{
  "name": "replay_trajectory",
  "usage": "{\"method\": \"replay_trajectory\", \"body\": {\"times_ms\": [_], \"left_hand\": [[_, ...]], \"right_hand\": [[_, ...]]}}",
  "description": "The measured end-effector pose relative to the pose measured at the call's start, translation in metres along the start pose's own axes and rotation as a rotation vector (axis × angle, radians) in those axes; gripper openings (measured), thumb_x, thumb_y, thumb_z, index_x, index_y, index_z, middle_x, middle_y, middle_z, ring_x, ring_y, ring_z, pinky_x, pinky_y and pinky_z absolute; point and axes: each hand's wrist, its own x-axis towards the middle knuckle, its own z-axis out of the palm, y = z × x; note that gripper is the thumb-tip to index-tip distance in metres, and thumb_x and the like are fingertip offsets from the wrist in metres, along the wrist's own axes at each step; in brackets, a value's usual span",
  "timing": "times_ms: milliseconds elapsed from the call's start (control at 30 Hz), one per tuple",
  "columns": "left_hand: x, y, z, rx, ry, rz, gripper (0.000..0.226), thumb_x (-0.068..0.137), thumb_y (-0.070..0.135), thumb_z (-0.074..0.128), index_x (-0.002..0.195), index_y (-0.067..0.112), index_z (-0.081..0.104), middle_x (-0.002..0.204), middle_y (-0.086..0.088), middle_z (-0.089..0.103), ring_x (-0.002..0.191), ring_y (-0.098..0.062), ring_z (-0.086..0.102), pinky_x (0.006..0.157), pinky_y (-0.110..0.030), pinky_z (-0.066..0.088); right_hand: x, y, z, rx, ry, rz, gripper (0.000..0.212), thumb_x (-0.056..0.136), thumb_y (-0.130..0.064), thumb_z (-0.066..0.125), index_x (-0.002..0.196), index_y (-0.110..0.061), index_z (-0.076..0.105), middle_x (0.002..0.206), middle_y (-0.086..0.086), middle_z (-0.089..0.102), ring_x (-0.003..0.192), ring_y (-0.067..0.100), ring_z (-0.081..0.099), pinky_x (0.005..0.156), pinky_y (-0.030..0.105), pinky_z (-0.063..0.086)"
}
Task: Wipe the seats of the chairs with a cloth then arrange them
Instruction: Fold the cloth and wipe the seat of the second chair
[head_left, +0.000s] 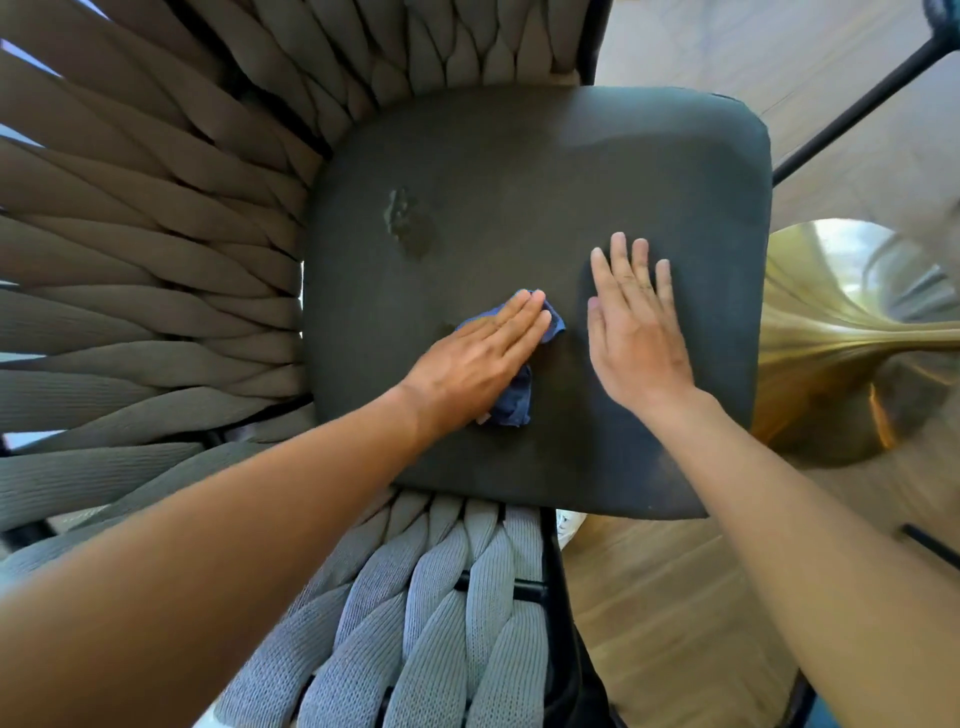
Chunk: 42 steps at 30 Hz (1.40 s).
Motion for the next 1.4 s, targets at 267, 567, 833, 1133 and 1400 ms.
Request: {"method": "replay_trajectory", "body": {"times_ms": [267, 567, 833, 1133, 1400], "left_hand": [[0.003, -0.078, -0.026, -0.458, 0.408, -0.961, 0.077, 0.105, 0.042, 0.041, 0.157, -0.004, 0.007, 0.165, -0.026, 0.001, 0.154, -0.038, -0.001, 0.123, -0.039, -0.002], [0.020, -0.051, -0.003, -0.431, 0.296, -0.945, 0.056, 0.110, 0.021, 0.025, 0.158, 0.000, 0.007, 0.167, -0.019, -0.004, 0.154, -0.031, -0.009, 0.125, -0.043, -0.003], [-0.019, -0.021, 0.025, -0.324, 0.261, -0.308, 0.062, 0.096, -0.004, 0.052, 0.153, -0.004, 0.027, 0.162, -0.026, 0.020, 0.152, -0.036, 0.012, 0.124, -0.049, 0.014], [-0.002, -0.076, -0.047, -0.754, 0.717, -0.882, 0.050, 0.110, 0.022, 0.035, 0.157, 0.011, 0.024, 0.165, -0.009, 0.023, 0.152, -0.019, 0.020, 0.117, -0.012, 0.014], [0.046, -0.092, -0.022, -0.584, 0.452, -0.816, 0.050, 0.106, 0.009, 0.035, 0.152, -0.007, 0.026, 0.162, -0.027, 0.018, 0.153, -0.040, 0.011, 0.124, -0.049, 0.010]], "right_hand": [[-0.001, -0.023, 0.013, 0.008, -0.048, 0.017, 0.058, 0.106, -0.030, 0.029, 0.158, -0.005, 0.024, 0.167, 0.015, 0.016, 0.156, 0.030, 0.007, 0.126, 0.051, 0.004], [0.007, -0.031, 0.016, -0.118, -0.025, 0.045, 0.062, 0.107, -0.036, 0.026, 0.159, -0.005, 0.018, 0.168, 0.017, 0.011, 0.156, 0.031, 0.005, 0.126, 0.052, 0.004], [0.010, -0.036, 0.019, -0.151, -0.041, 0.079, 0.062, 0.107, -0.037, 0.022, 0.160, -0.005, 0.016, 0.168, 0.016, 0.010, 0.156, 0.032, 0.004, 0.126, 0.053, 0.004], [0.025, -0.056, 0.016, -0.110, -0.019, 0.073, 0.061, 0.108, -0.038, 0.024, 0.160, -0.007, 0.016, 0.168, 0.014, 0.009, 0.156, 0.029, 0.003, 0.126, 0.051, 0.006], [0.038, -0.054, 0.020, -0.132, -0.031, 0.126, 0.063, 0.107, -0.039, 0.020, 0.160, -0.006, 0.015, 0.168, 0.015, 0.008, 0.156, 0.031, 0.003, 0.126, 0.052, 0.005]]}}
